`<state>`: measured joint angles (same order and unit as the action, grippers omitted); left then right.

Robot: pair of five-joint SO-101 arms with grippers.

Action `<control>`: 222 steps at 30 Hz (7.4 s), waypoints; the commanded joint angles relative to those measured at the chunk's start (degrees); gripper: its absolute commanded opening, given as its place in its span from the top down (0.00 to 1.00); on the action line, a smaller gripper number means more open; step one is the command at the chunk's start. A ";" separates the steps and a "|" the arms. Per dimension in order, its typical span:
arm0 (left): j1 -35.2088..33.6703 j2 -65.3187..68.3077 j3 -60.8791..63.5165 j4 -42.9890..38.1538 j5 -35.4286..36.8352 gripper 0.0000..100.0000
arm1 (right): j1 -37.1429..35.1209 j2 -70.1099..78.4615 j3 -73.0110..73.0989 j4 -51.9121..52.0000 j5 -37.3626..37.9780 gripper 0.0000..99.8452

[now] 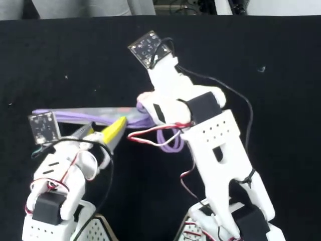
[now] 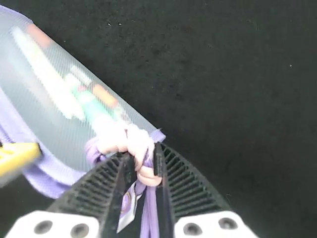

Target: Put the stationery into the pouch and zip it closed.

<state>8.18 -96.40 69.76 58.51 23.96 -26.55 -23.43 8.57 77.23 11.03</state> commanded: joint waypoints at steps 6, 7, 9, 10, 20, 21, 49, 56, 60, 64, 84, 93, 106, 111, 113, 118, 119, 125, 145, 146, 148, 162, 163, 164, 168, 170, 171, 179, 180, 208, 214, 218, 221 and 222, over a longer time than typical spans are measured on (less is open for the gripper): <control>-6.99 16.18 -22.29 5.27 -8.44 0.69 | -0.62 -2.95 -0.66 -1.49 -0.70 0.99; -6.90 18.11 -24.57 6.77 -7.91 0.69 | 0.35 -2.95 -0.66 -1.67 -0.70 0.99; -6.90 21.89 -27.91 8.97 -7.03 0.69 | 2.29 -2.95 -0.66 -2.02 -0.79 0.99; -6.90 23.56 -28.97 9.67 -6.68 0.68 | 2.90 -2.95 -0.66 -2.11 -0.79 0.99; -2.15 33.41 -43.91 22.42 -10.81 0.68 | 4.48 -2.95 -0.84 -2.55 -0.44 0.99; -3.38 33.23 -45.58 22.59 -13.27 0.68 | 4.48 -2.95 -0.84 -2.55 -0.35 0.99; -51.91 31.21 -18.95 9.41 -28.40 0.69 | 1.85 32.22 1.98 -14.24 -3.60 0.75; -51.74 31.21 -15.69 8.35 -28.40 0.69 | 1.85 39.34 1.63 -20.04 -3.60 0.75; -51.56 31.21 -15.08 8.35 -28.40 0.69 | 2.02 39.96 -0.13 -21.19 -3.60 0.75; -51.56 31.21 -14.55 8.44 -28.40 0.69 | 1.93 40.66 -0.04 -22.86 -3.60 0.75; -51.47 31.21 -14.64 8.44 -28.40 0.69 | 9.41 47.52 -21.49 -6.24 -2.99 0.98; -51.82 31.21 -14.37 7.03 -28.75 0.69 | 10.73 37.85 -39.34 6.95 4.57 0.98; -51.65 31.21 -14.29 7.21 -28.75 0.69 | 10.99 43.91 -73.71 21.19 7.82 0.98; -51.56 31.21 -14.29 7.21 -28.75 0.69 | 10.73 44.88 -81.19 22.33 10.55 0.98; -51.56 31.21 -14.29 7.21 -28.75 0.69 | 10.73 44.88 -83.56 22.15 10.99 0.98; -51.47 31.21 -14.29 6.95 -28.75 0.69 | 10.20 44.88 -89.36 21.98 11.16 0.98; -51.47 31.21 -14.29 6.86 -28.75 0.69 | 9.76 44.88 -90.24 22.07 11.60 0.98; -51.47 31.21 -14.29 6.86 -28.75 0.69 | 4.48 44.79 -91.91 22.33 14.95 0.98; -39.34 31.30 -14.29 2.02 -26.29 0.69 | -7.12 38.46 -91.38 23.56 14.68 0.98; -38.99 31.38 -14.29 -0.09 -24.53 0.69 | -7.03 38.29 -91.38 23.56 14.68 0.98; -39.08 31.30 -14.29 -4.57 -20.75 0.69 | -6.86 38.29 -91.38 23.56 14.68 0.98; -39.34 31.82 -3.12 -43.96 -5.01 0.69 | -6.15 38.29 -88.84 23.65 14.59 0.98; -37.93 31.82 -1.01 -48.09 -3.96 0.69 | -6.15 38.29 -88.22 23.65 14.59 0.98; -36.79 31.82 1.01 -52.48 -2.64 0.69 | -6.15 38.29 -87.78 23.65 14.59 0.98; -32.66 31.82 7.34 -66.99 2.46 0.69 | -5.98 38.29 -86.90 23.65 14.59 0.98; -29.49 31.82 8.40 -68.57 3.43 0.69 | -5.89 38.29 -86.99 23.56 14.59 0.98; -27.74 31.82 8.48 -68.48 3.34 0.69 | -5.89 38.29 -86.99 23.56 14.59 0.98; -20.09 31.21 8.57 -59.52 3.34 0.71 | -5.89 38.73 -86.73 22.15 14.68 0.98; -20.09 31.21 8.57 -58.46 3.34 0.71 | -5.80 38.73 -86.73 21.54 14.77 0.98; 3.38 31.21 -2.07 -40.70 3.60 0.71 | -14.15 40.57 -102.02 23.65 14.59 0.98; 6.11 31.21 -2.15 -41.58 3.34 0.71 | -14.07 34.42 -99.82 23.74 13.19 0.98; 8.04 31.21 -2.15 -41.23 3.34 0.71 | -13.98 25.89 -94.11 23.65 13.36 0.98; 8.04 31.21 -2.15 -41.14 3.34 0.71 | -13.63 20.35 -85.14 23.65 13.54 0.98; 8.04 31.21 -2.15 -40.97 3.34 0.71 | -13.63 18.77 -81.63 23.47 13.63 0.98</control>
<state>15.47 -64.31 71.69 18.24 27.12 -39.91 1.98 -80.13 99.65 25.01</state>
